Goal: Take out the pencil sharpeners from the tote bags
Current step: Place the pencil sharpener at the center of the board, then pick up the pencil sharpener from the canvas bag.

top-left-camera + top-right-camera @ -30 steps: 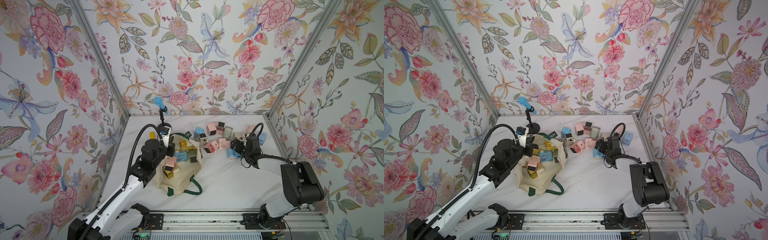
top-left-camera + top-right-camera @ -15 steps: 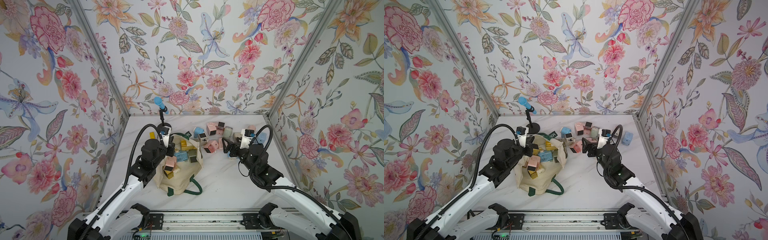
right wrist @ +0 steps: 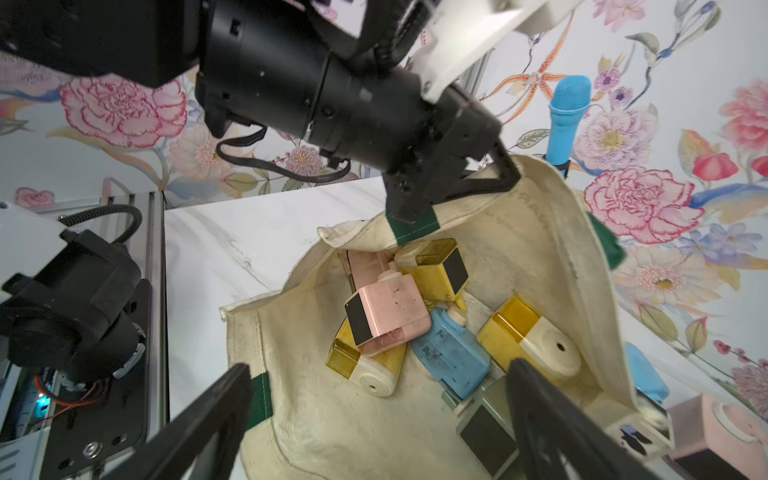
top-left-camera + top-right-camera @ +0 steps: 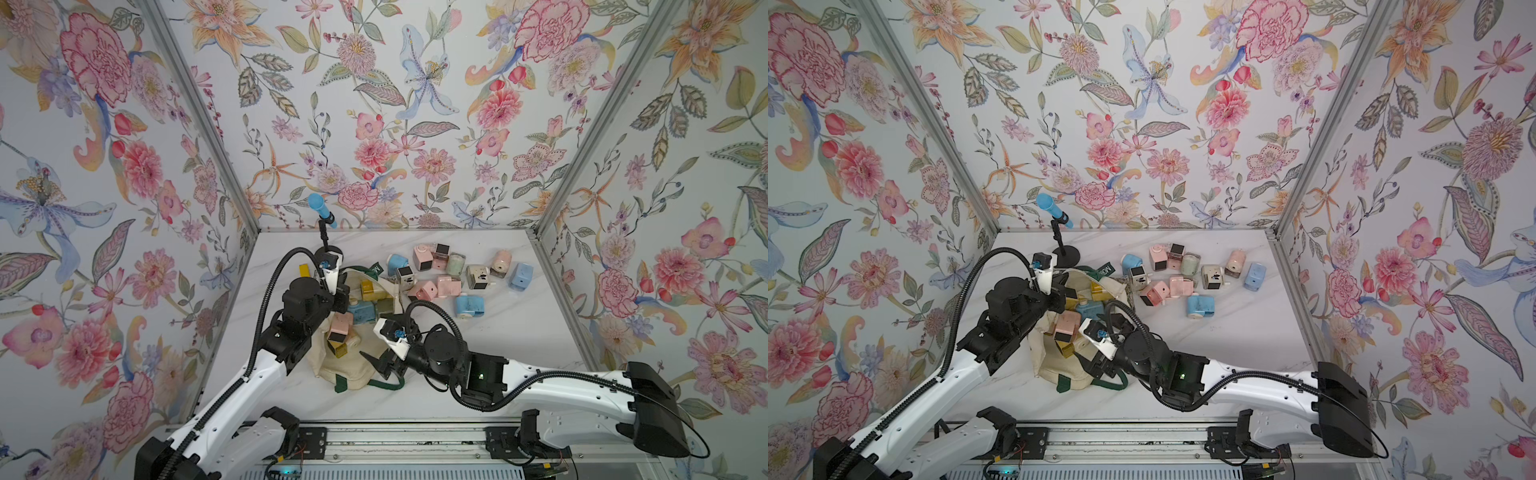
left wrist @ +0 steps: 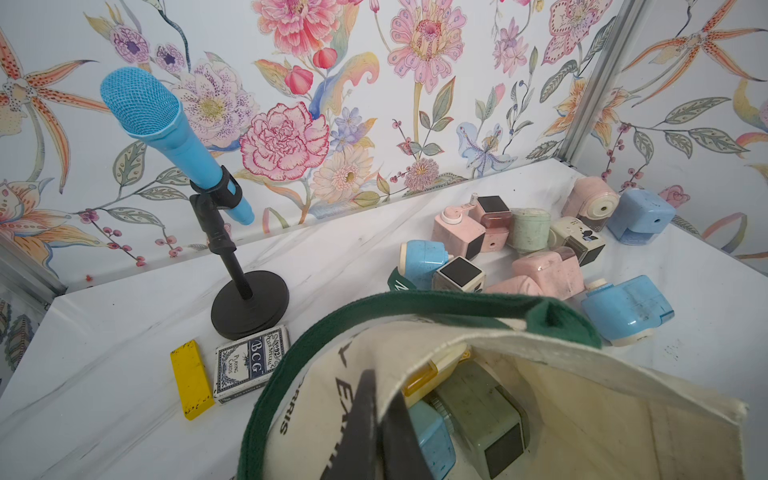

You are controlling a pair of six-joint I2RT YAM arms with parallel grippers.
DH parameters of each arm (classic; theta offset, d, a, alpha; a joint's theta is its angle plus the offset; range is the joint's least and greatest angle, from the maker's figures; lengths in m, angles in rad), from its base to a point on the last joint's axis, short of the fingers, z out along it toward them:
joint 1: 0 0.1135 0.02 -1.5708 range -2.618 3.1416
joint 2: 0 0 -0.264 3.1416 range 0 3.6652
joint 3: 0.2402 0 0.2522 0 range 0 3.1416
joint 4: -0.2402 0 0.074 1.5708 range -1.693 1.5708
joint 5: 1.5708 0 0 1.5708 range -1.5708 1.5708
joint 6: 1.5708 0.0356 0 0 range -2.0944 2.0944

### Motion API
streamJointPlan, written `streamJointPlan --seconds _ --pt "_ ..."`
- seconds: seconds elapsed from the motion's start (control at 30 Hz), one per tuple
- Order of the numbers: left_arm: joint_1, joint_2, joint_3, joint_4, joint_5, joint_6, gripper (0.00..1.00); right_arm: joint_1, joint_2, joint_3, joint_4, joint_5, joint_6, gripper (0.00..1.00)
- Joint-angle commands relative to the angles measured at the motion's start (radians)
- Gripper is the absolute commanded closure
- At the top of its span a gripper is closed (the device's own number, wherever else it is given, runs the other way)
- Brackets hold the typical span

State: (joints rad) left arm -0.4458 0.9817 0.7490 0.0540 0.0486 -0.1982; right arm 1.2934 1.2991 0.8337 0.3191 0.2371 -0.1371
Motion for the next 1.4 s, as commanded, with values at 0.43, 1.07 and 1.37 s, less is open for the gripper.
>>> streamJointPlan --seconds 0.43,1.07,1.37 --pt "0.012 -0.019 0.039 0.013 -0.002 -0.017 1.0 -0.084 0.414 0.189 0.002 0.004 0.352 0.0" --pt "0.012 -0.017 0.039 0.013 0.004 -0.018 1.0 -0.115 0.612 0.247 0.202 -0.097 0.723 0.0" --pt "0.012 -0.015 0.04 0.011 0.005 -0.017 1.0 -0.13 0.692 0.375 0.066 0.005 0.794 0.0"
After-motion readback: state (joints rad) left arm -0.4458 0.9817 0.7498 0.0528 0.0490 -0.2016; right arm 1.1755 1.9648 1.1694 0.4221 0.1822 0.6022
